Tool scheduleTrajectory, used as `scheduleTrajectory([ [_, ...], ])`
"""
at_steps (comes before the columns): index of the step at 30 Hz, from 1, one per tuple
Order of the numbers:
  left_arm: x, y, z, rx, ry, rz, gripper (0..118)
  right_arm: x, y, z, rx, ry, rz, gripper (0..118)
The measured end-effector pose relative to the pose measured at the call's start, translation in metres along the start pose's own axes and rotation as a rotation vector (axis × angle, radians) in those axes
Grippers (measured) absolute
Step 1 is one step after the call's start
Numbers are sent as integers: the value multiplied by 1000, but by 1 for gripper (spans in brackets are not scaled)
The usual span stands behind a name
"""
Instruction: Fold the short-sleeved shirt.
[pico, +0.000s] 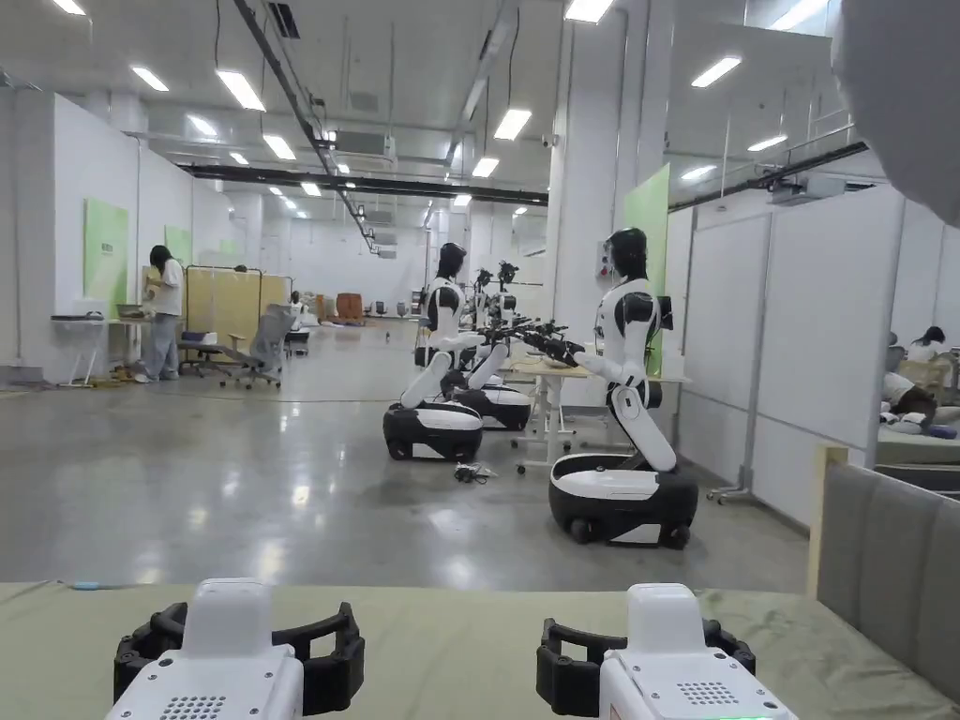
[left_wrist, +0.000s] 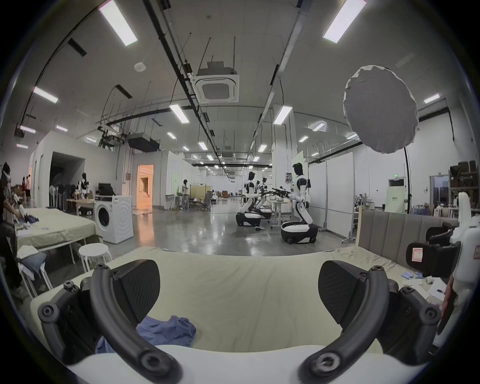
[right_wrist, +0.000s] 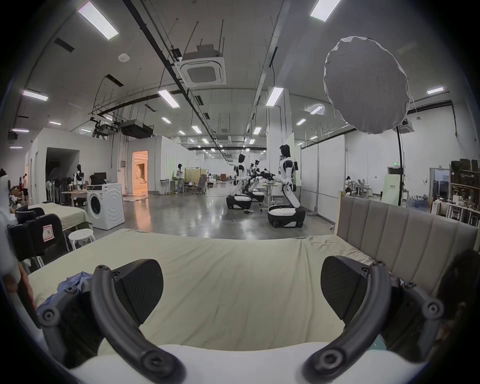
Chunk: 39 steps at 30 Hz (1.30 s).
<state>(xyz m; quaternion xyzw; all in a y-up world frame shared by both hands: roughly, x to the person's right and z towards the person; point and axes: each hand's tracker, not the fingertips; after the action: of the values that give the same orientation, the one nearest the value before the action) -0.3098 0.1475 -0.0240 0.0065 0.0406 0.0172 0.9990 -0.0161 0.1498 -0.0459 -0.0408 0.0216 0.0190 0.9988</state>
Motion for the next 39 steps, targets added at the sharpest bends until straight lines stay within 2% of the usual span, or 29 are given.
scheduleTrajectory([
  [7,-1,1,4,-11,-8,10,118,3,-1,1,16,16,-31,118],
  [11,1,1,4,-14,-12,10,118,1,0,2,11,3,-14,117],
  [13,2,1,4,-17,-24,-5,118,0,-1,4,21,-2,-10,104],
  [14,3,0,5,-17,-28,-13,117,0,-1,5,24,-1,-8,89],
  [15,4,1,8,-14,-31,-17,108,0,-1,6,29,-10,-4,49],
  [16,5,1,11,-3,-49,-21,68,-1,-1,7,34,-13,1,13],
  [17,8,2,13,17,-32,-49,3,-1,-3,5,45,-38,12,0],
  [18,10,4,14,-10,-20,-107,3,-1,-3,7,76,-70,14,0],
  [19,13,-6,6,19,1,-90,3,1,-2,9,73,-44,4,0],
  [20,12,-12,-3,2,-45,-72,3,3,0,10,65,-5,-11,0],
  [23,9,-13,-5,-10,-12,-76,3,0,3,12,58,-17,18,0],
  [27,-15,-12,9,-7,22,-28,3,-14,4,17,46,38,39,0],
  [32,-69,-18,50,-9,106,3,3,-74,-11,24,36,218,94,0],
  [36,-125,-41,61,-62,237,-36,3,-132,-32,24,-1,350,62,0],
  [39,-166,-50,60,-201,233,29,4,-164,-49,21,-36,404,58,0],
])
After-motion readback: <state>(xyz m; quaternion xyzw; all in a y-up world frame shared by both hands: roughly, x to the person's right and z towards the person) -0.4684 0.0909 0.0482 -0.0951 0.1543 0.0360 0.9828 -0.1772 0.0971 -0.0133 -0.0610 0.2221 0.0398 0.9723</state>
